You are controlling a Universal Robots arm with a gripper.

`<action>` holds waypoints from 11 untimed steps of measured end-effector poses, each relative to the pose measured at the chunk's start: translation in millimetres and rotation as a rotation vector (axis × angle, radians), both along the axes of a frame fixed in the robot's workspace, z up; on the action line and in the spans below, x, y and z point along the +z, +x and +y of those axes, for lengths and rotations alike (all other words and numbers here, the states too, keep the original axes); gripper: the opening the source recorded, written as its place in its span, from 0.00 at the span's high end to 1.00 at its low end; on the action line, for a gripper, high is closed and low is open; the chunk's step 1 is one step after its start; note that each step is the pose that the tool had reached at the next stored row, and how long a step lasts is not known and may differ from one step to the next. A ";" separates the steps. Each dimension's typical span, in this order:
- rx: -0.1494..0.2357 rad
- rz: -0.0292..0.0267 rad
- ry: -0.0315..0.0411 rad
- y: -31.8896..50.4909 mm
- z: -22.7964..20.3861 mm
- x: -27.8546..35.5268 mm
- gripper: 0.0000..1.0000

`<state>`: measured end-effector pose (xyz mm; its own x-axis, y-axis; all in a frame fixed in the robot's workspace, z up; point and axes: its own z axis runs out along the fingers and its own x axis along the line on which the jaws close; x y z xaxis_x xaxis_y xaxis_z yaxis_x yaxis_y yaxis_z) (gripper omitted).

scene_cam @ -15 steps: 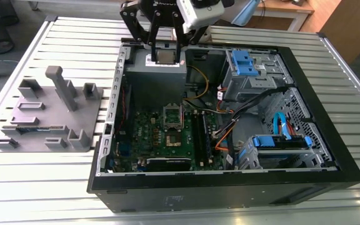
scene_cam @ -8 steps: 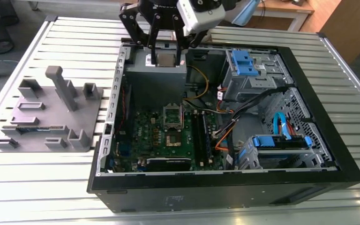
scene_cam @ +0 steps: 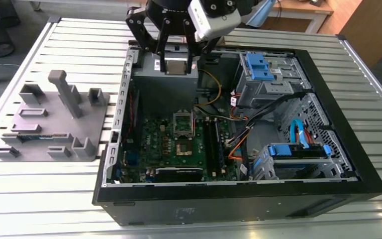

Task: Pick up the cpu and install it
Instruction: 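Pick up the cpu and move it towards the insertion slot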

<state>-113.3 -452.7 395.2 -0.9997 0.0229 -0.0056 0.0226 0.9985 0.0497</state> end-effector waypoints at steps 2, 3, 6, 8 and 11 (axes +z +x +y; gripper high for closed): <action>0.000 0.0000 0.0000 0.0 -1.7 0.0 0.53; 0.000 0.0000 -0.0001 0.0 -2.6 0.0 0.53; 0.000 0.0000 -0.0002 -0.1 -4.8 -0.1 0.53; 0.000 0.0000 -0.0002 -0.1 -4.9 -0.1 0.53; 0.000 0.0000 -0.0002 0.0 -5.0 -0.1 0.53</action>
<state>-113.3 -457.7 395.1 -0.9997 0.0230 -0.0056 0.0227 0.9985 0.0494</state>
